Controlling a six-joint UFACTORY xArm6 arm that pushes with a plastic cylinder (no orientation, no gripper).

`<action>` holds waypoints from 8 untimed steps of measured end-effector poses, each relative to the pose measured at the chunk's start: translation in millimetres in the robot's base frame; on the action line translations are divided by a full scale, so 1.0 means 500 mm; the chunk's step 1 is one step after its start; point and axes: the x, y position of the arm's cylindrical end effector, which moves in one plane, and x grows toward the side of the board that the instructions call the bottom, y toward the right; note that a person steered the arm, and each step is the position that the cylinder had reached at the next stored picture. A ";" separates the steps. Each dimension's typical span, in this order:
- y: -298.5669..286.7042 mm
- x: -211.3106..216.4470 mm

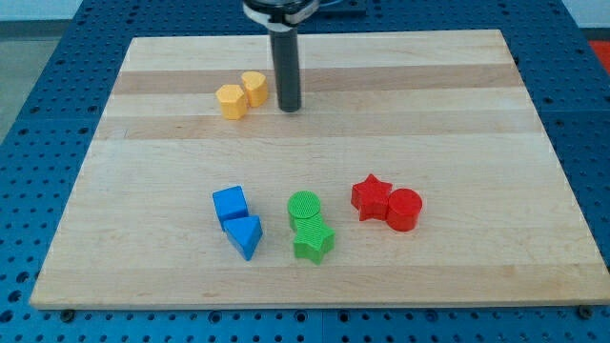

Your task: Push the yellow heart along with yellow hexagon down a bit

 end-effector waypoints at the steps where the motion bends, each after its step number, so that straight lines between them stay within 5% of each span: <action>1: 0.005 -0.094; 5: -0.093 -0.117; 8: -0.205 -0.048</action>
